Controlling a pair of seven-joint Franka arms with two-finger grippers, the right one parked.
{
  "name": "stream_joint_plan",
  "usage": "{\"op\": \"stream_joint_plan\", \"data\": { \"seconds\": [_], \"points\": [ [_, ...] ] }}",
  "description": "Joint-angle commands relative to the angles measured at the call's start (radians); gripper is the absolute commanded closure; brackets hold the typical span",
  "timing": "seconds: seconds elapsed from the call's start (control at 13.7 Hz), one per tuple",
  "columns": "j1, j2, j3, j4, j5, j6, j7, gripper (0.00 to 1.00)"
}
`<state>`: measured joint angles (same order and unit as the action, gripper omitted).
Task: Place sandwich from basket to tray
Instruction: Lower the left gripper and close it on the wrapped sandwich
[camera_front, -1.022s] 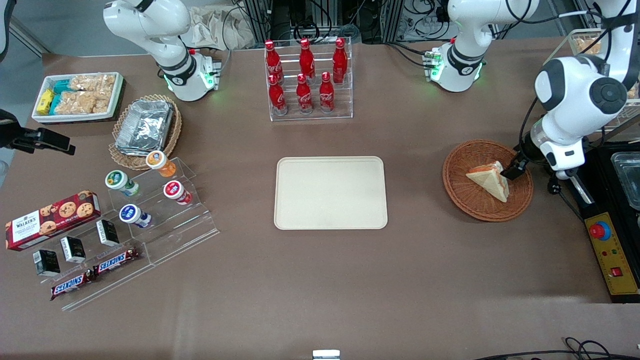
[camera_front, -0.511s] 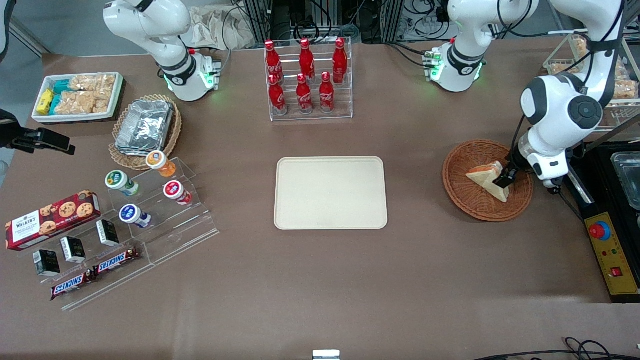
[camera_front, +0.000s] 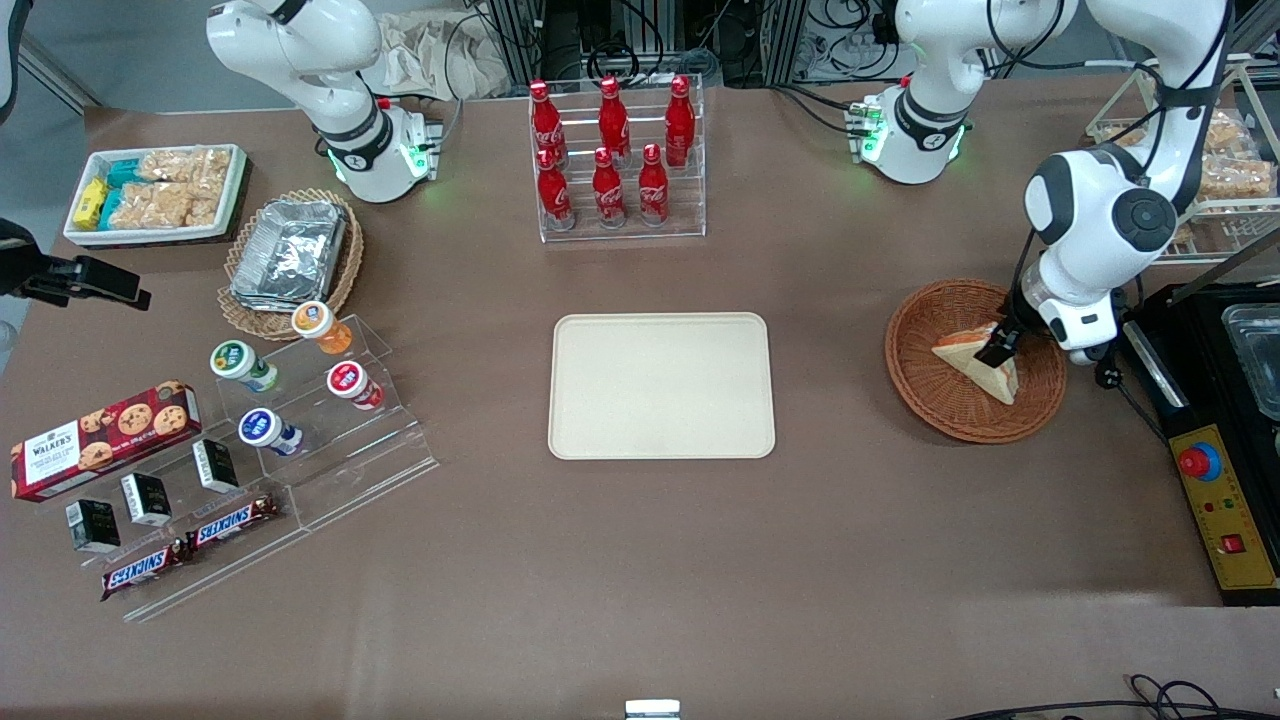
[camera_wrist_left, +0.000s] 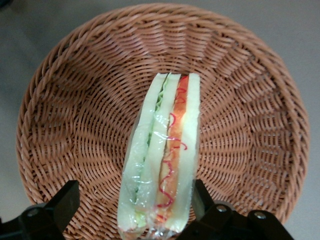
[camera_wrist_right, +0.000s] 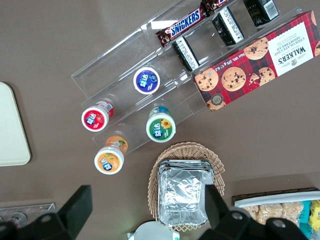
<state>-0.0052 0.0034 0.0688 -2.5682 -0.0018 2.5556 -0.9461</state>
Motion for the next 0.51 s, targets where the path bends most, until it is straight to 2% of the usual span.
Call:
{"op": "stream_joint_plan", "data": {
  "seconds": [0.0,0.07,0.15,0.22,0.29,0.36,0.44],
  "points": [
    [0.011,0.015,-0.007,-0.032,0.008,0.078,-0.022,0.0],
    [0.011,0.03,-0.007,-0.029,0.006,0.092,-0.022,0.11],
    [0.011,0.041,-0.007,-0.027,0.006,0.11,-0.023,0.31],
    [0.011,0.047,-0.007,-0.026,0.005,0.12,-0.023,0.55],
    [0.011,0.05,-0.007,-0.023,0.005,0.12,-0.023,0.85],
    [0.01,0.049,-0.009,-0.021,0.005,0.12,-0.023,1.0],
    [0.008,0.043,-0.009,-0.018,0.005,0.12,-0.017,1.0]
  ]
}}
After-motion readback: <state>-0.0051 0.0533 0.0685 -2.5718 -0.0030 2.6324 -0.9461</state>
